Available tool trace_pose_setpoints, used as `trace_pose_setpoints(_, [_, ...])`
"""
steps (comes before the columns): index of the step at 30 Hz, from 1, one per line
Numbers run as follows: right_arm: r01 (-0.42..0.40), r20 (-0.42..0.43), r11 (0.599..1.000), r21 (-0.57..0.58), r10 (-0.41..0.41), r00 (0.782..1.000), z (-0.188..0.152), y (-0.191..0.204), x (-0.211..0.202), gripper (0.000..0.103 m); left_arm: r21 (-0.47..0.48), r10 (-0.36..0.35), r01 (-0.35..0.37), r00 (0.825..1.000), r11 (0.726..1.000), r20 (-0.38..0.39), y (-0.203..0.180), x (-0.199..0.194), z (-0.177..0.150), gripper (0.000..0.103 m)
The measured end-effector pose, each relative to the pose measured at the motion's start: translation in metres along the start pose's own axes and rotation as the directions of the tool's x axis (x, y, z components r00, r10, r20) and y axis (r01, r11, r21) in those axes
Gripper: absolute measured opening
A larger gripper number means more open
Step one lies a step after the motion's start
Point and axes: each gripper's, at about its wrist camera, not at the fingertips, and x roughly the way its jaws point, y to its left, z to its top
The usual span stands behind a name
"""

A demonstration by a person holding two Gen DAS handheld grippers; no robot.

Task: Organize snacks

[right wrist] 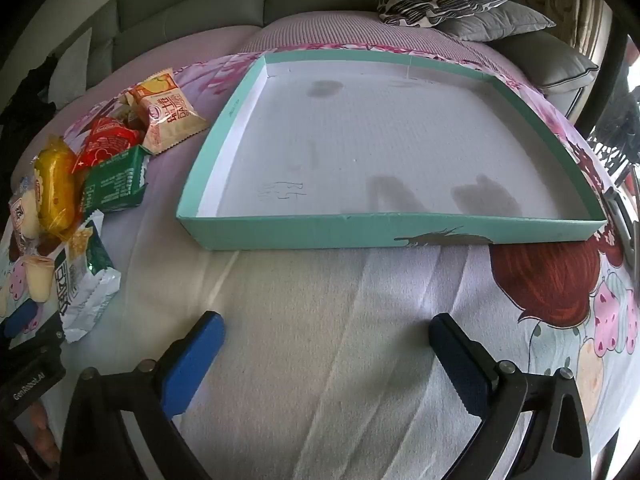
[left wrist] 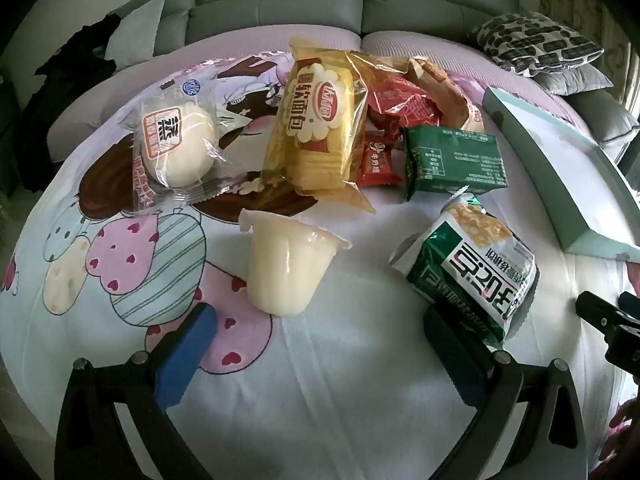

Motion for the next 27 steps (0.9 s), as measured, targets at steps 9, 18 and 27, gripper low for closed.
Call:
trace_pose_setpoints(9, [-0.001,0.001,1.0,-0.004,0.001,1.0,0.001,-0.0073,-0.0011,0.103,-0.003,-0.004,0.004,1.0,1.0,0.002,0.0001,0.0008,0.0018,0.103])
trace_pose_setpoints(18, [0.01,0.002,1.0,-0.005,-0.01,1.0,-0.0011,-0.0005,-0.0012,0.103,-0.008,-0.009,0.009,1.0,1.0,0.007,0.002,-0.0008,0.0025,0.103])
trace_pose_setpoints(27, [0.012,0.001,1.0,-0.006,-0.012,1.0,-0.0013,-0.0007,-0.0012,0.103,-0.001,-0.007,0.007,1.0,1.0,0.017,0.0012,0.0025,0.0042,0.103])
